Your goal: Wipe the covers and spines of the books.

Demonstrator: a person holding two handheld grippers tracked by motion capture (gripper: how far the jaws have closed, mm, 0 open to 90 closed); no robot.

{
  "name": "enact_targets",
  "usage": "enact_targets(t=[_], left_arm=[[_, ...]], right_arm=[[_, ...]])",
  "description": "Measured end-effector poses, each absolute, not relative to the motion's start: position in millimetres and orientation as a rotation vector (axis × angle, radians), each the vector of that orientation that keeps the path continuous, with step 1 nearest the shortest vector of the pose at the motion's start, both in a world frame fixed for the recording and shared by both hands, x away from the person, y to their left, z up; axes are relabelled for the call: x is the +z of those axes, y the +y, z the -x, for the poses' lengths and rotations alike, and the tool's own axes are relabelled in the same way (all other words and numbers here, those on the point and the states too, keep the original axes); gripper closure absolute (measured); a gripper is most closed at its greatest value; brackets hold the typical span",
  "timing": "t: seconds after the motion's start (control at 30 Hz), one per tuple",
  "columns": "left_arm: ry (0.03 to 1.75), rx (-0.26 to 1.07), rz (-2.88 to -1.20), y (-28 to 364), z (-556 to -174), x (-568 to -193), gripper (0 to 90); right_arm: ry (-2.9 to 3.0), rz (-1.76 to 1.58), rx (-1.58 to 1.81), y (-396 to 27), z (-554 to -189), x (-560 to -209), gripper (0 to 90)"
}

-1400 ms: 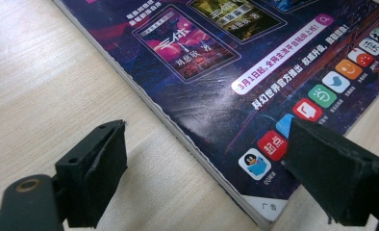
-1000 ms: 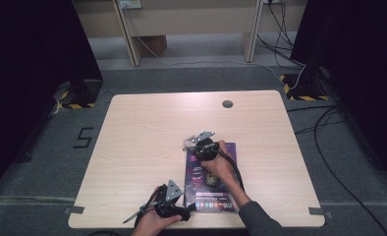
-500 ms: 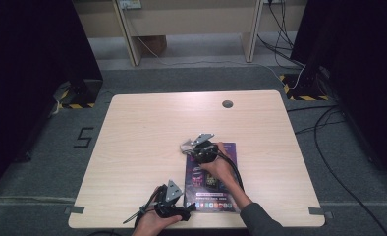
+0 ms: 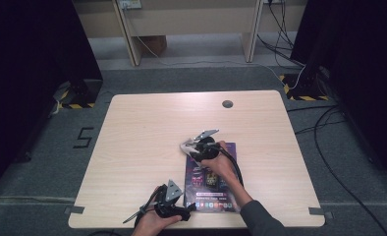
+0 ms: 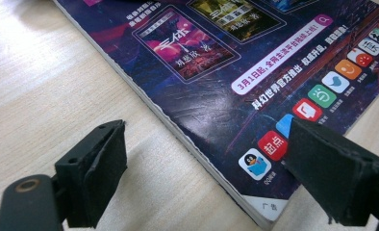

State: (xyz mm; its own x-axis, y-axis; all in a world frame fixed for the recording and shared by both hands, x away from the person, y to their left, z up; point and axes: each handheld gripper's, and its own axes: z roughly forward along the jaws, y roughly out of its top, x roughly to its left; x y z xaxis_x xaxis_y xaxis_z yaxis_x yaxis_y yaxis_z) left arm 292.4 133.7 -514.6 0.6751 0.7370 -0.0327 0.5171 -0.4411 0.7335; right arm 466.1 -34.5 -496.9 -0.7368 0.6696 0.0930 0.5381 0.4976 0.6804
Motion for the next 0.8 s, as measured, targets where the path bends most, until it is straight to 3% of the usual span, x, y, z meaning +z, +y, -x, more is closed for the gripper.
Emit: enact_targets(t=[0.5,0.8], left_arm=[[0.962,0.383,-2.141,133,-292,-515,13.9],[0.959,0.389,-2.143,134,-291,-515,14.0]], right_arm=[[2.606,-0.790,0.955,-17,-441,-496,74.3],[2.542,-0.897,0.947,-41,-456,-497,74.0]])
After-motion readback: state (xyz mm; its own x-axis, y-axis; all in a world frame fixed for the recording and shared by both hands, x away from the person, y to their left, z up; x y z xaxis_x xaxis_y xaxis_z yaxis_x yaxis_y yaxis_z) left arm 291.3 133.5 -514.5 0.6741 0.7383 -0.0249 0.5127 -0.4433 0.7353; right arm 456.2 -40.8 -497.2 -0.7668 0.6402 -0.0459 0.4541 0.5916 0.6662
